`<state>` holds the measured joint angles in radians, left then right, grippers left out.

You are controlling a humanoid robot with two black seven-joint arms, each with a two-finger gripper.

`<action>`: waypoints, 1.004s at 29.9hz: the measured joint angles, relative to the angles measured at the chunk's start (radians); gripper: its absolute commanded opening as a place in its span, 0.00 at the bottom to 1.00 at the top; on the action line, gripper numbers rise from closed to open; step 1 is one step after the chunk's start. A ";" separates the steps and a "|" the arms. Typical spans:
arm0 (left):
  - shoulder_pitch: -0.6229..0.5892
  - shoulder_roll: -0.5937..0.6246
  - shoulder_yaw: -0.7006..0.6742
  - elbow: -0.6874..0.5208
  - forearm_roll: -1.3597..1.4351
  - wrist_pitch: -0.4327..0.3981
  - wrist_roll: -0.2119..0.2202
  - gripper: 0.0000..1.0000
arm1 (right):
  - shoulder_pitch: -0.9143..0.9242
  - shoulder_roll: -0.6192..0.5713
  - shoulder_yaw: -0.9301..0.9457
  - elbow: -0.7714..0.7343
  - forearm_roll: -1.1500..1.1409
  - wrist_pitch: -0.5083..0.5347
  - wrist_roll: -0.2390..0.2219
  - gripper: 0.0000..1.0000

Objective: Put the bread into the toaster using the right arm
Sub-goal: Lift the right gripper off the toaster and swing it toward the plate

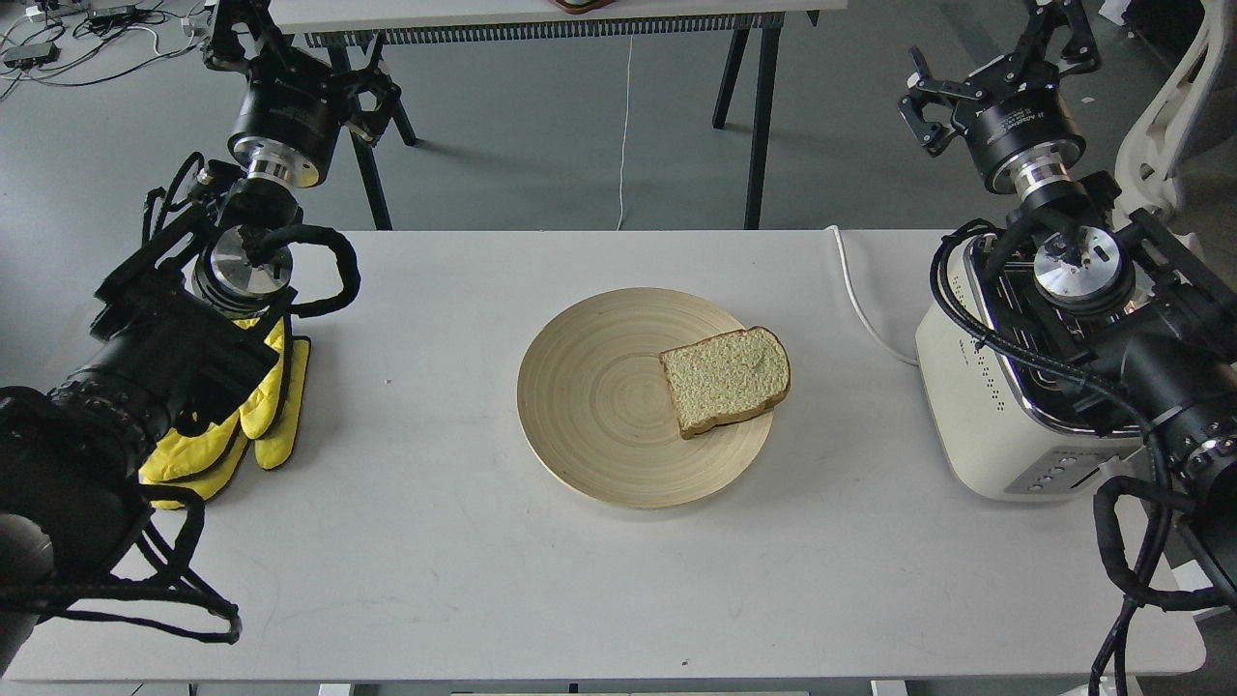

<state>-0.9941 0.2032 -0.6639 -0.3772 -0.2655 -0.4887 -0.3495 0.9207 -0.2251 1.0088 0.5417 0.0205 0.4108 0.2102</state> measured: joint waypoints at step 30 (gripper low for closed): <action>0.004 -0.006 0.001 0.001 0.000 0.000 0.000 1.00 | -0.003 -0.310 -0.576 0.496 -0.755 -0.339 0.010 0.98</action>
<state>-0.9901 0.1973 -0.6627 -0.3758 -0.2653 -0.4887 -0.3495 0.9175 -0.5351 0.4333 1.0373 -0.7342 0.0717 0.2198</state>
